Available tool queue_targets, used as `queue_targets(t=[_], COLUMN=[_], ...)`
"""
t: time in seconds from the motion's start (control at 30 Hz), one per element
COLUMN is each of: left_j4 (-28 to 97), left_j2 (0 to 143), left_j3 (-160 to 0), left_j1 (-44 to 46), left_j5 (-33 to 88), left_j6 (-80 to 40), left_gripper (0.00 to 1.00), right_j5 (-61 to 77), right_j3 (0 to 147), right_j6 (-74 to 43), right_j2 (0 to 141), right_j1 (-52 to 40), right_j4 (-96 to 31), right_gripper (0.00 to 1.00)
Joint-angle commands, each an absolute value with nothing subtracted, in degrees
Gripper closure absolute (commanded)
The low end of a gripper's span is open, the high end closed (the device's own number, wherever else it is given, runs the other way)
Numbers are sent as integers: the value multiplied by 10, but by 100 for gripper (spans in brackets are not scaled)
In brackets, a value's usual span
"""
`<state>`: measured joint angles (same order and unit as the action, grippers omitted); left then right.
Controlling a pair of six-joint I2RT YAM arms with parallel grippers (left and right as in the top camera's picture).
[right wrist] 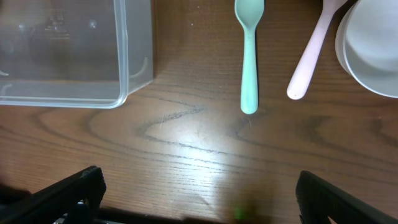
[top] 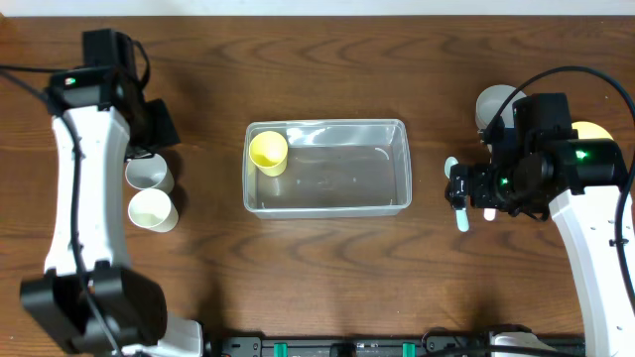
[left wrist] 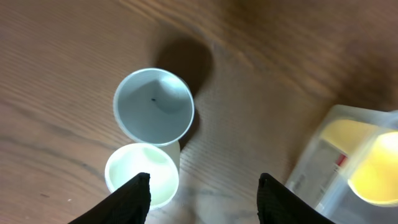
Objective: Pack container
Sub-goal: 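Move the left gripper back and grasp the grey cup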
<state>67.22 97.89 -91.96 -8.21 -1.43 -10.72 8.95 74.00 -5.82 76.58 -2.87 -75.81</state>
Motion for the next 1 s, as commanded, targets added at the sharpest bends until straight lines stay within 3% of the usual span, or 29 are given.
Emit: queue_targets(t=[0.0,0.37,0.97], left_j4=[660,652,628], left_j2=[1016,1112,1122], left_j3=[-900,-892,-864], left_j1=[-85,-103,-109], left_j5=[-6,-6,-6], left_j6=[-113,-113,-113], left_gripper=[44,44,41], right_j5=[83,83,83], right_j3=[750,750,749], right_j6=[-50,-50,-51], right_j2=[767,767,767], right_j1=[-26,-26,-26], right_j4=[-759,-761,-763], right_gripper=[1,1,1])
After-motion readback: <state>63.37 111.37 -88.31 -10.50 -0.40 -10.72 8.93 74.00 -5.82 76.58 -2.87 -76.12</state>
